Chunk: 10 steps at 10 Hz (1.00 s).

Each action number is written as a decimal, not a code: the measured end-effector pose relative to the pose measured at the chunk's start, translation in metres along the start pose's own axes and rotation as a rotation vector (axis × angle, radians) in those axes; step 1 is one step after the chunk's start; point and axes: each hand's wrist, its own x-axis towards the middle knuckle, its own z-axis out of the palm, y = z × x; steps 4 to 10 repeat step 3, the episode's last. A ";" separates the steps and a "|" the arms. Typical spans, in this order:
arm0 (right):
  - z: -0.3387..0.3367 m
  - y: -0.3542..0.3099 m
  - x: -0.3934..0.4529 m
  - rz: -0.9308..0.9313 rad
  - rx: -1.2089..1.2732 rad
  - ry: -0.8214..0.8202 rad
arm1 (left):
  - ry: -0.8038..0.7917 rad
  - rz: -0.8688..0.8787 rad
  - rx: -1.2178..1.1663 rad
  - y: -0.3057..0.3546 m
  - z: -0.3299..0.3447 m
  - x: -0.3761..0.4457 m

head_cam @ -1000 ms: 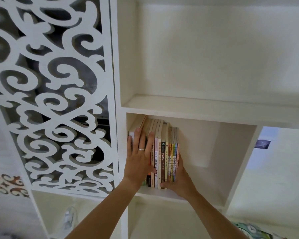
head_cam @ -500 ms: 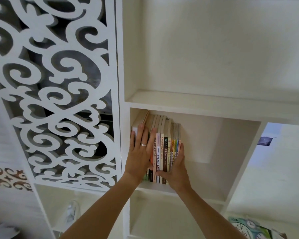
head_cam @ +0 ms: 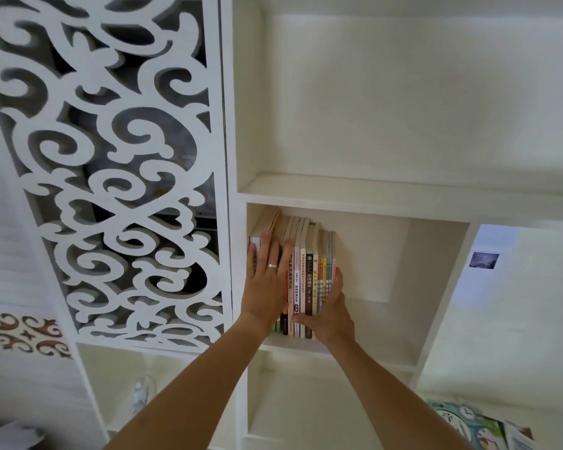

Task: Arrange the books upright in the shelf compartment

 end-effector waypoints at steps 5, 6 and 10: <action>-0.034 -0.036 -0.011 0.086 -0.061 -0.105 | -0.145 0.030 -0.118 -0.003 -0.038 0.000; -0.034 -0.036 -0.011 0.086 -0.061 -0.105 | -0.145 0.030 -0.118 -0.003 -0.038 0.000; -0.034 -0.036 -0.011 0.086 -0.061 -0.105 | -0.145 0.030 -0.118 -0.003 -0.038 0.000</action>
